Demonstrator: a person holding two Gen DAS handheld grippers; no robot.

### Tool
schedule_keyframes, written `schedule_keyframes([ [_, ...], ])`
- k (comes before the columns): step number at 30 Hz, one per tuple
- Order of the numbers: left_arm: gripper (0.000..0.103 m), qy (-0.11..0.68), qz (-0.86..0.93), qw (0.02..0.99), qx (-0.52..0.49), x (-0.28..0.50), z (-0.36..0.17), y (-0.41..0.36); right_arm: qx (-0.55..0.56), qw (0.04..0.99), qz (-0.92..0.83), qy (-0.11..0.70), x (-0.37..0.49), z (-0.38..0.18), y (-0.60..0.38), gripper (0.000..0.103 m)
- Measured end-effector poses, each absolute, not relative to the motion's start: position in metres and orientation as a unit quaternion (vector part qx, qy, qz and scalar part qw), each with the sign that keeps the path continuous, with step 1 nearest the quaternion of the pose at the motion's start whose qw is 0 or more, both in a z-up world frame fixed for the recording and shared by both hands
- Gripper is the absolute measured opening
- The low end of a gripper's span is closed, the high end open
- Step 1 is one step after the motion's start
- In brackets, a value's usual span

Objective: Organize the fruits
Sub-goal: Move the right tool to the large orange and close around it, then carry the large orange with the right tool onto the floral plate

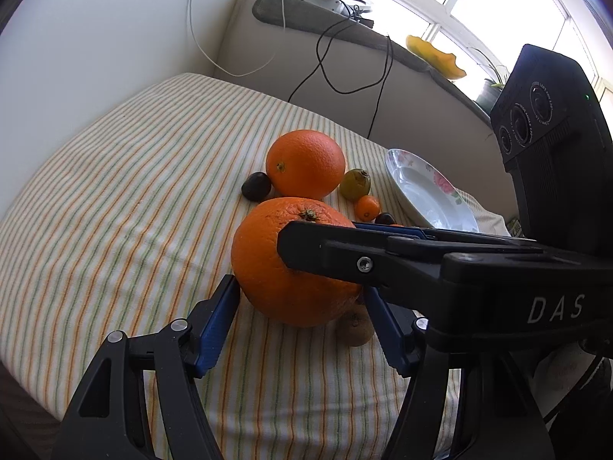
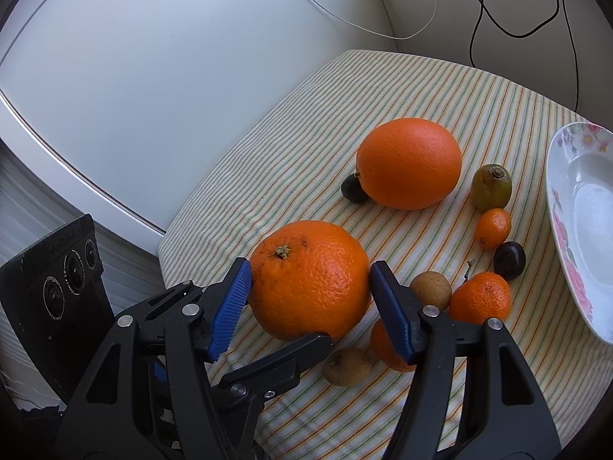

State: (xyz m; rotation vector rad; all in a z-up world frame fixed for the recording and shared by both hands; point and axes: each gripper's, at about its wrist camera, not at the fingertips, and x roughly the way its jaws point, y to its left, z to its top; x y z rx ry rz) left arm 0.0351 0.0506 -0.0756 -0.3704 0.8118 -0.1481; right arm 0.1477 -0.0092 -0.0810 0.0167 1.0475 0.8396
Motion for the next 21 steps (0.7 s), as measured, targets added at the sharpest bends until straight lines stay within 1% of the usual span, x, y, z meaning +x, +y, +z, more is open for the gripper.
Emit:
schedule_keyframes([
  [8,0.067,0.377,-0.082,0.908,-0.163,0.042,-0.058,0.037,0.016,0.800,0.383,0.462,0.147,-0.061,-0.028,0.067],
  [21,0.067,0.362,-0.126,0.913,-0.136,0.077,-0.038,-0.014,0.043,0.830,0.349,0.434,0.167,-0.035,-0.095,0.067],
])
